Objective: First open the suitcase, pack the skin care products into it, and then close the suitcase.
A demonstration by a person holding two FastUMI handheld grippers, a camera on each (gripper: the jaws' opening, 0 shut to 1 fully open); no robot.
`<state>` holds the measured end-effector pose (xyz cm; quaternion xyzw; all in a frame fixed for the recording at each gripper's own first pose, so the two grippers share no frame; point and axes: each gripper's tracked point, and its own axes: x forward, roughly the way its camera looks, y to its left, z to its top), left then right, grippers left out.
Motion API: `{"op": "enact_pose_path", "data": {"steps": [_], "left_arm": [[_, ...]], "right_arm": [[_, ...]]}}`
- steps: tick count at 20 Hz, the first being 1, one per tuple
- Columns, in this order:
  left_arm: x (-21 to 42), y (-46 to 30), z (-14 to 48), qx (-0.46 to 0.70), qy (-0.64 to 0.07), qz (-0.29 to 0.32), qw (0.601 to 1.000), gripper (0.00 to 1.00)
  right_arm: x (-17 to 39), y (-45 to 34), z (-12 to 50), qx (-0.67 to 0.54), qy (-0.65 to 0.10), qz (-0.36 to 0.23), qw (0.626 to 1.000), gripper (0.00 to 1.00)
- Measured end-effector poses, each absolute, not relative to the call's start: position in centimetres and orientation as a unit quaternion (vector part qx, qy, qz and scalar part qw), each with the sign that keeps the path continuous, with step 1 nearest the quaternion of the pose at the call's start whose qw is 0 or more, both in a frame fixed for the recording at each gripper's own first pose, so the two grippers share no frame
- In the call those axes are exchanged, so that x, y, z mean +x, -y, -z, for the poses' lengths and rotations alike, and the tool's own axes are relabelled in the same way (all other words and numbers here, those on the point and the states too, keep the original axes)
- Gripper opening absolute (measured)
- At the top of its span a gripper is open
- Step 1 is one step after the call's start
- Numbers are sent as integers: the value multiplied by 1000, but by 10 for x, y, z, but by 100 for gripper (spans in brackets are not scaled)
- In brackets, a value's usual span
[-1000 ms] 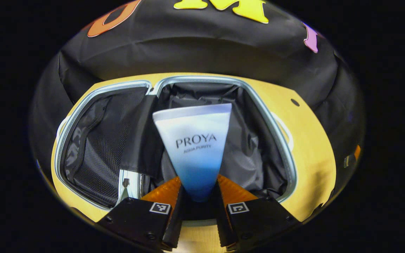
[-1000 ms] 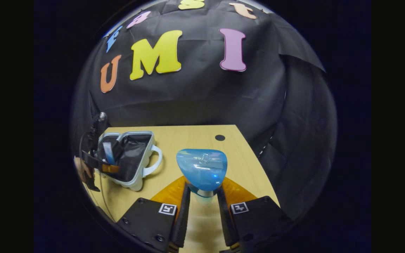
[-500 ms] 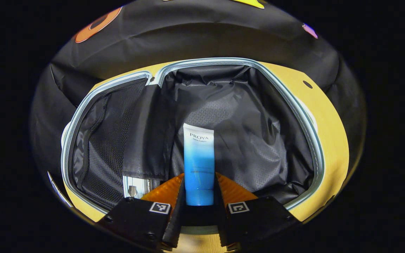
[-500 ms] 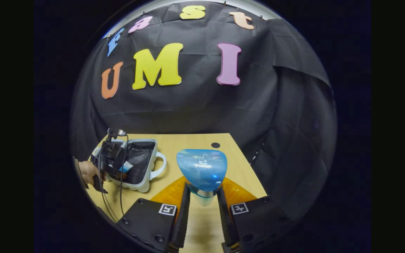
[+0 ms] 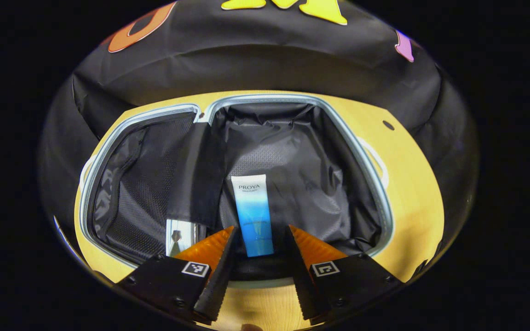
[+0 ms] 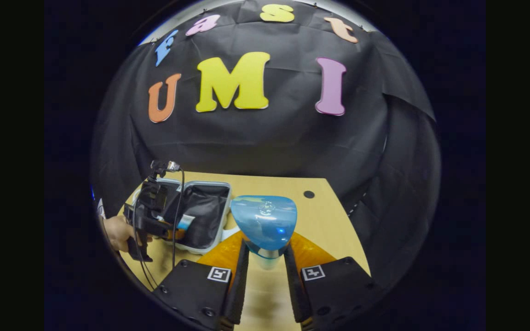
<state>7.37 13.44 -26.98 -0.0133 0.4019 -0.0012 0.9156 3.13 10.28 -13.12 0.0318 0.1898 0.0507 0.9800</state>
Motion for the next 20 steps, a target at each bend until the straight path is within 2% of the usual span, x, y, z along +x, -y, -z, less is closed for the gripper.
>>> {"op": "enact_pose_path", "data": {"steps": [1,9,11,12,13,14,20], "left_arm": [[69,-136,259,-20,-384,5,923,70],[-4,-186,174,-21,-236,7,972,82],[-16,-201,164,-7,-206,10,979,86],[-19,-210,161,5,-192,6,981,87],[-23,-215,156,15,-182,7,983,96],[-24,-220,154,24,-172,9,985,90],[-26,-257,138,23,-154,-3,988,94]], "right_arm": [[40,-120,130,30,-191,-67,979,39],[109,-256,171,32,-250,-157,955,39],[123,-280,195,22,-276,-163,947,37],[128,-288,208,14,-294,-162,942,39],[129,-294,221,11,-312,-160,936,39],[131,-300,235,15,-331,-157,930,39],[127,-313,278,5,-426,-143,893,39]]}}
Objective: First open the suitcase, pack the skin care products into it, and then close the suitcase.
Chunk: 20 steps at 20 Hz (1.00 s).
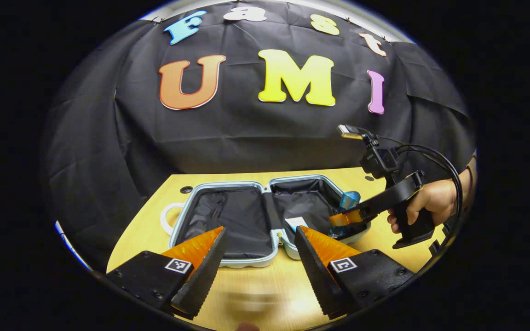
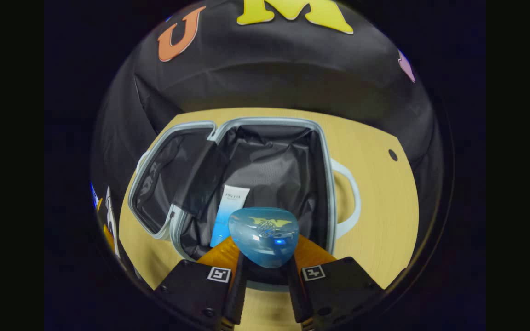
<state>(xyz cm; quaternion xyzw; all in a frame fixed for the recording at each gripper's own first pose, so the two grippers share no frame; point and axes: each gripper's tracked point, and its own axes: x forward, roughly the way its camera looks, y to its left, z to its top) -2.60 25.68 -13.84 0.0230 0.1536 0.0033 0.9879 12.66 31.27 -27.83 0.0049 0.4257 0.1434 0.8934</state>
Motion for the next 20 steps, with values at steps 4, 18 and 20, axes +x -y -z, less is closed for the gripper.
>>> {"op": "enact_pose_path", "data": {"steps": [4,18,20], "left_arm": [[-18,-296,126,13,-131,-41,990,94],[7,-387,134,-51,-98,-116,987,95],[13,-413,138,-83,-92,-131,984,95]], "right_arm": [[152,-319,278,7,-434,-132,891,39],[190,-322,319,25,-480,-82,873,40],[182,-328,316,37,-483,-92,870,43]]}}
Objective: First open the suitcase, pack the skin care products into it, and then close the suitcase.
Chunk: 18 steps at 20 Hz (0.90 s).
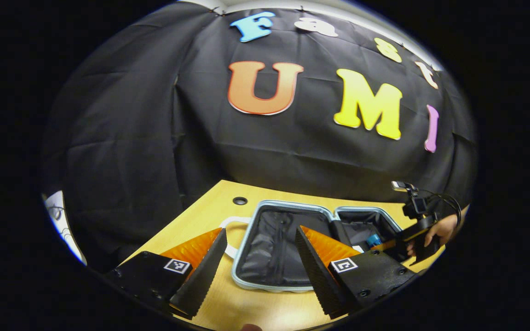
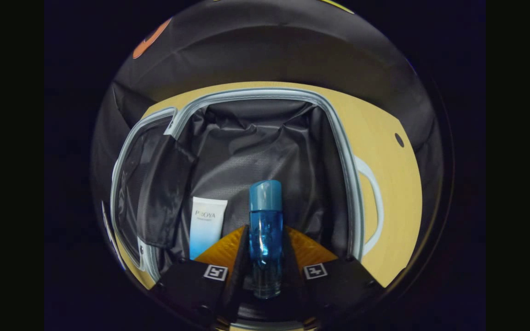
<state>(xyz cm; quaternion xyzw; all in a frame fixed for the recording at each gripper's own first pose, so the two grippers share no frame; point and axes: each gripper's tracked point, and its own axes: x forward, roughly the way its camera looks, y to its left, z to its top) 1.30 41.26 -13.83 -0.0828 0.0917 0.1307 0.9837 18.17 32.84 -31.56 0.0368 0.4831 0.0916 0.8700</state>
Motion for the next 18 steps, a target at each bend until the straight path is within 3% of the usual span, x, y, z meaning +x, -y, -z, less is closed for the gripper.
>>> {"op": "enact_pose_path", "data": {"steps": [2,3,9,12,14,15,16,17,18], "left_arm": [[29,-439,150,-132,-87,-136,978,95],[38,-447,156,-159,-84,-135,974,98],[55,-493,208,-327,-104,-161,926,97],[67,-493,233,-375,-119,-141,908,96],[78,-486,245,-419,-130,-118,891,93],[81,-487,252,-436,-136,-117,882,87],[84,-483,257,-447,-141,-107,877,95],[87,-481,264,-449,-151,-105,875,78],[90,-479,270,-450,-158,-102,873,73]], "right_arm": [[175,-326,307,29,-467,-102,878,78],[172,-323,297,29,-452,-106,886,83],[123,-310,188,65,-350,-160,921,80],[82,-284,144,42,-307,-167,936,82],[51,-267,125,33,-289,-161,943,82],[35,-260,116,34,-282,-157,946,82],[21,-252,109,33,-276,-152,949,82],[8,-243,103,31,-270,-143,952,82],[-3,-236,98,30,-264,-135,954,79]]}}
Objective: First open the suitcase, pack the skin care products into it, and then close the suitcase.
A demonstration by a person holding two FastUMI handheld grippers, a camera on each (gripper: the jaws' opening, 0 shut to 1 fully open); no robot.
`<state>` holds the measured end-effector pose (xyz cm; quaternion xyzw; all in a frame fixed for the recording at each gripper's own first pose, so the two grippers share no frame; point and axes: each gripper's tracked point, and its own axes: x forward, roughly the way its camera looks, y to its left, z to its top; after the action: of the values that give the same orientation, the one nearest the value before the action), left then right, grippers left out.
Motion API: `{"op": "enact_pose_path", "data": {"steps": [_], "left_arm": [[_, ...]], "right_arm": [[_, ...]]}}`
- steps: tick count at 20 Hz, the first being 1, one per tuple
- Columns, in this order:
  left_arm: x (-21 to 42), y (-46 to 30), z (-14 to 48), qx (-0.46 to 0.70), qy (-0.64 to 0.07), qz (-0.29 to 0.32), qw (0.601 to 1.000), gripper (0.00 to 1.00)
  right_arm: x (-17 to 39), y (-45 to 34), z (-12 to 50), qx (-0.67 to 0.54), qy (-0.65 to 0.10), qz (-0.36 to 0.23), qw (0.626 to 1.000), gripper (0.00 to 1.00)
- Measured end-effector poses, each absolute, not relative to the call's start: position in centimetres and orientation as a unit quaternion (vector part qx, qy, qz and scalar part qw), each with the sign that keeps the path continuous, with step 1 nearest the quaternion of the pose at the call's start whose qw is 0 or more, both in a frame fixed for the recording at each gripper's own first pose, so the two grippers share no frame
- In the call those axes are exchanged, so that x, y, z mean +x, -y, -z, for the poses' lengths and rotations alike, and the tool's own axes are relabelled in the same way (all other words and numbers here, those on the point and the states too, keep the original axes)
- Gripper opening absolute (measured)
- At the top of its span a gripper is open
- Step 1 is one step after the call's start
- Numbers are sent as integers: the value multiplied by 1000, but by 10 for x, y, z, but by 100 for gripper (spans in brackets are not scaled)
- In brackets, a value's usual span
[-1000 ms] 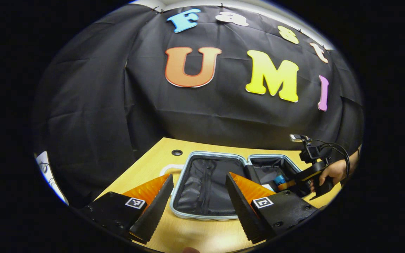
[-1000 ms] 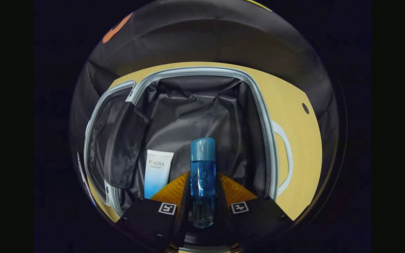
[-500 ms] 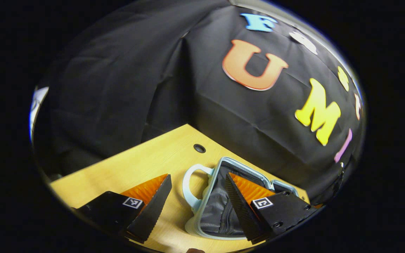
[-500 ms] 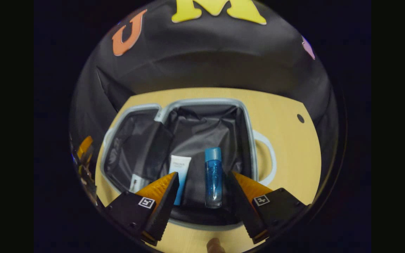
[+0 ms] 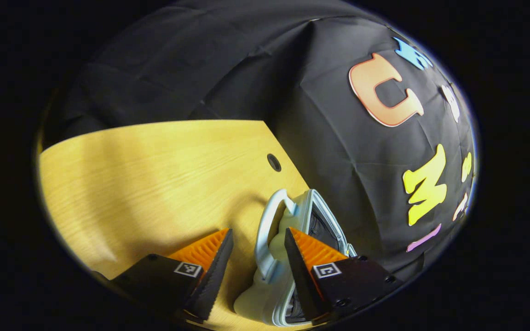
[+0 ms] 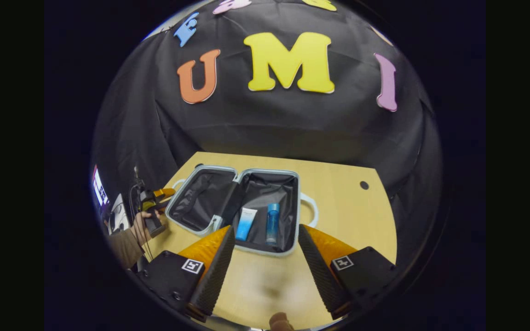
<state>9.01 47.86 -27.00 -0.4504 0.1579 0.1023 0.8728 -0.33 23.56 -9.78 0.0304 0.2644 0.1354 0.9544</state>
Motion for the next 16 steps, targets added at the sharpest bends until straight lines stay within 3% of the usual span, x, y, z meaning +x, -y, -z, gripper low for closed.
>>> {"op": "enact_pose_path", "data": {"steps": [1,2,3,5,9,10,16], "left_arm": [[90,-477,269,-456,-162,-95,870,64],[93,-472,269,-467,-161,-85,866,74],[96,-473,266,-478,-151,-84,861,35],[100,-474,261,-490,-145,-84,855,18],[96,-473,254,-468,-146,-79,868,6],[94,-473,250,-459,-146,-85,872,5],[92,-461,166,-361,-110,-115,919,3]], "right_arm": [[-14,-229,94,28,-259,-130,957,79],[-23,-223,90,23,-254,-124,959,79],[-29,-218,89,17,-250,-120,961,82],[-39,-209,92,10,-250,-113,962,82],[-42,-187,81,34,-229,-95,968,83],[-42,-180,79,38,-223,-92,970,80],[-46,-141,68,60,-205,-105,971,83]]}}
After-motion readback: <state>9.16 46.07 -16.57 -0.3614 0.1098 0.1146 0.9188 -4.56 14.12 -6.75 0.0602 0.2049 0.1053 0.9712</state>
